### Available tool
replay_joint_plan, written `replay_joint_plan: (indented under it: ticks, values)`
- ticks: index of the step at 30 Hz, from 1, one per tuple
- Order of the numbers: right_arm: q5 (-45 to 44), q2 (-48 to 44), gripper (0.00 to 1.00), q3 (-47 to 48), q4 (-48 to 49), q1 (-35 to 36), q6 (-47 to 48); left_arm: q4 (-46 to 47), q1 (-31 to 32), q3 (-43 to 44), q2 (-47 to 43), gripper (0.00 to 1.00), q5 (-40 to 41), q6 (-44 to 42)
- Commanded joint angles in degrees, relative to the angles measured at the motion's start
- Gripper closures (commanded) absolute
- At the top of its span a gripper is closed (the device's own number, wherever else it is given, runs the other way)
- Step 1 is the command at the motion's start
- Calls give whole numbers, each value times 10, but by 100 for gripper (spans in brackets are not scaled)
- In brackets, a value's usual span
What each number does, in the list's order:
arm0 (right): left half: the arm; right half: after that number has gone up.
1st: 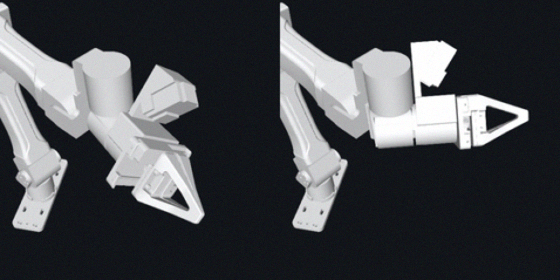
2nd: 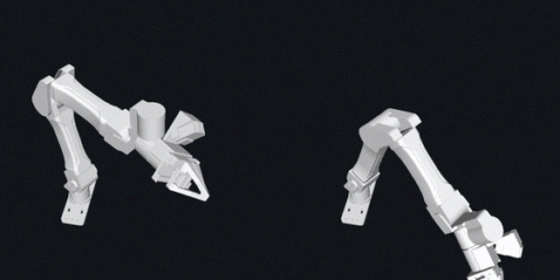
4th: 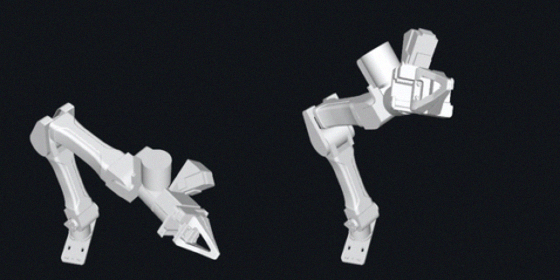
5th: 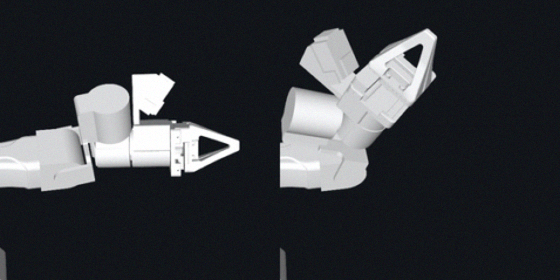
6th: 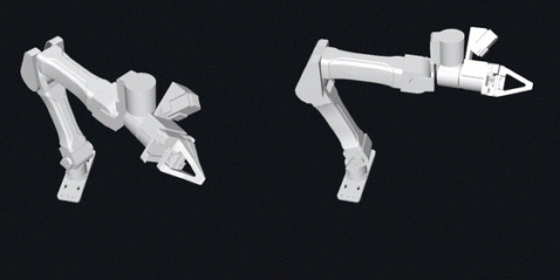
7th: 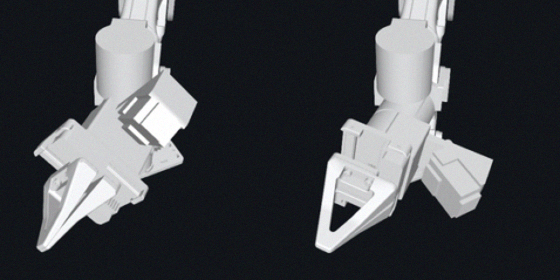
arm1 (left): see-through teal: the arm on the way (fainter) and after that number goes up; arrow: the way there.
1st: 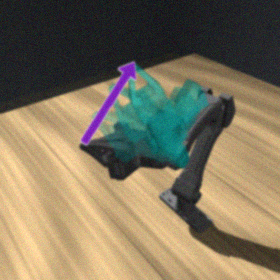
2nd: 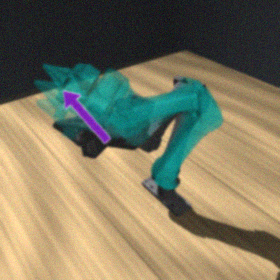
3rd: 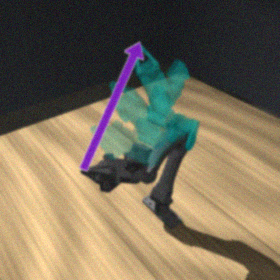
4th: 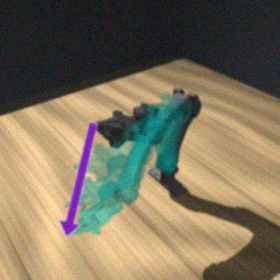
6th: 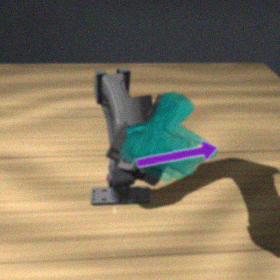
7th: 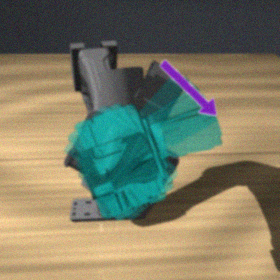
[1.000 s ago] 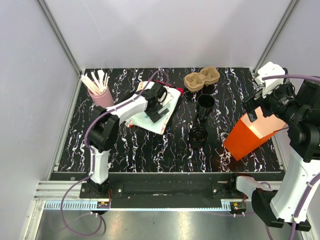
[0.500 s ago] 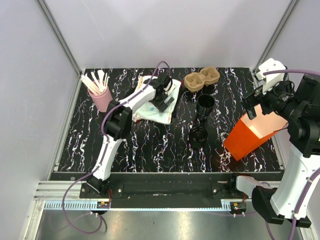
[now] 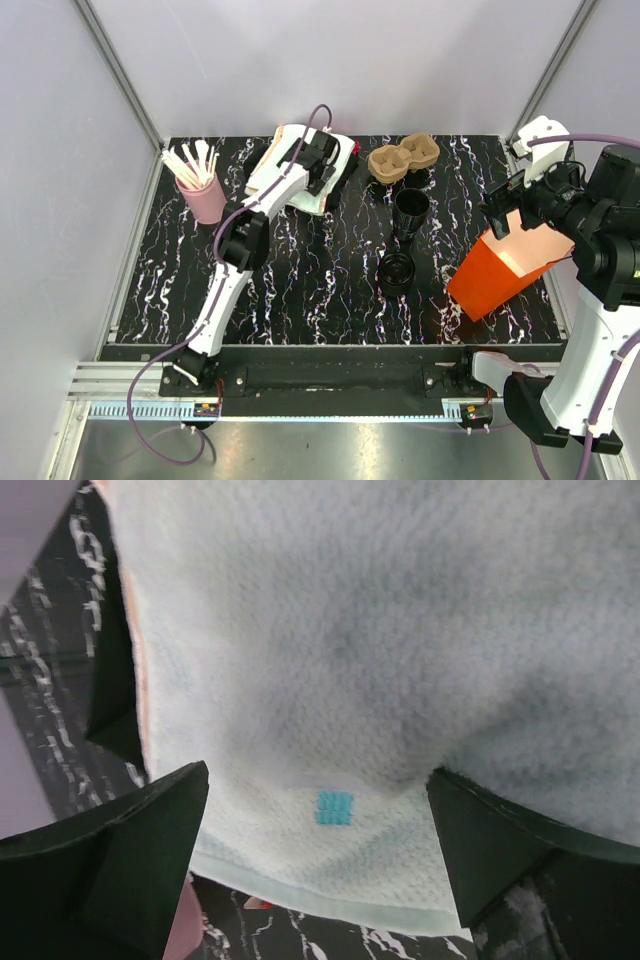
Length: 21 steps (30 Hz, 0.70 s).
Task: Pack the takeout coffee
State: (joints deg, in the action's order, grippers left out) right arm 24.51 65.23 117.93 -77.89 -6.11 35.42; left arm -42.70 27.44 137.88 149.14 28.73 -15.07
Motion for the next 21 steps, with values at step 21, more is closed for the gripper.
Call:
replay_joint_plan:
  ticks: [21]
  values:
    - [-137,-21,2,-81,-62,2,-69,29,3,-266,-427,1,-335,26]
